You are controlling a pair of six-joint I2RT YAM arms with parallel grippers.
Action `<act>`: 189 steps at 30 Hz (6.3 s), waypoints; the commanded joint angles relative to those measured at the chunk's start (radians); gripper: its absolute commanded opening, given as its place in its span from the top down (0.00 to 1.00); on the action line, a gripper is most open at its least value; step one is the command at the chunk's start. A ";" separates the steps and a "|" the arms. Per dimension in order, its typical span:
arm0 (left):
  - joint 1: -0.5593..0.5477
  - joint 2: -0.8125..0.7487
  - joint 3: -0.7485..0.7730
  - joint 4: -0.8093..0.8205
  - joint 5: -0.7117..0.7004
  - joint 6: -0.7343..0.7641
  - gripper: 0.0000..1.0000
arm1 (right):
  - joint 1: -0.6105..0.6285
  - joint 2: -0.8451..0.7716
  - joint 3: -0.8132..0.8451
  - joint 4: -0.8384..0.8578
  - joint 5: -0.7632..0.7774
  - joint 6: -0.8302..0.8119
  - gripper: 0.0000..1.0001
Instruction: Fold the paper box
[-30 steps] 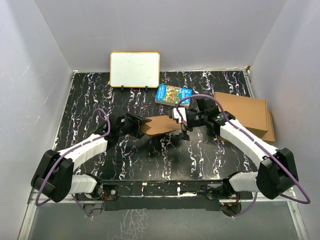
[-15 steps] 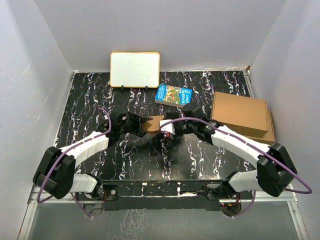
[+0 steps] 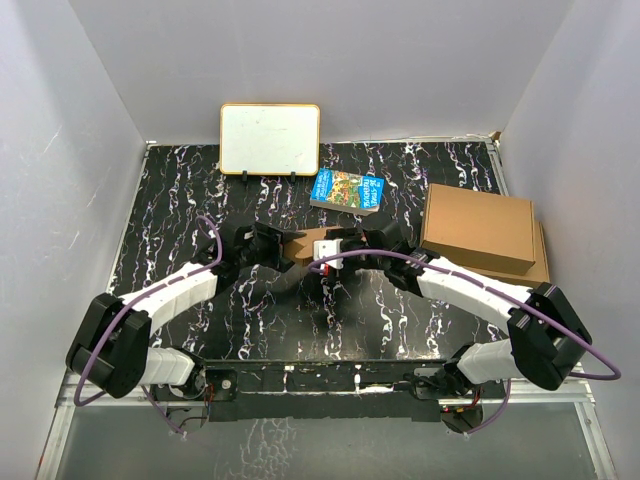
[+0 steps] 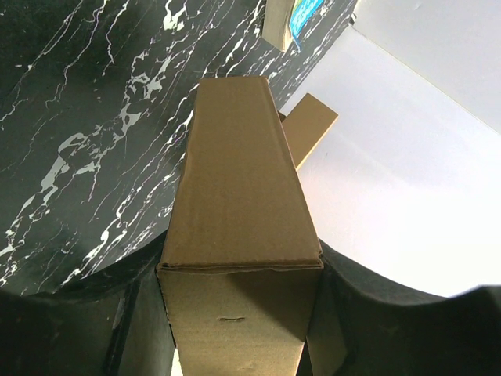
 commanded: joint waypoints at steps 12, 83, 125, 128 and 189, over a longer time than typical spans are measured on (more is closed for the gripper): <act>0.007 -0.082 -0.037 0.062 -0.023 -0.027 0.29 | 0.003 -0.009 -0.006 0.103 0.004 0.086 0.50; 0.013 -0.335 -0.199 -0.123 -0.181 0.878 0.09 | -0.320 0.296 0.214 -0.035 -0.286 0.838 0.53; 0.094 -0.214 -0.095 -0.060 -0.029 1.138 0.14 | -0.163 0.068 -0.051 -0.240 -0.531 -0.079 0.27; 0.094 -0.271 -0.182 0.011 0.010 1.088 0.14 | -0.141 0.064 -0.103 -0.232 -0.540 -0.267 0.23; 0.094 0.043 -0.034 -0.131 0.020 1.226 0.25 | 0.053 0.262 0.043 -0.126 -0.292 0.153 0.89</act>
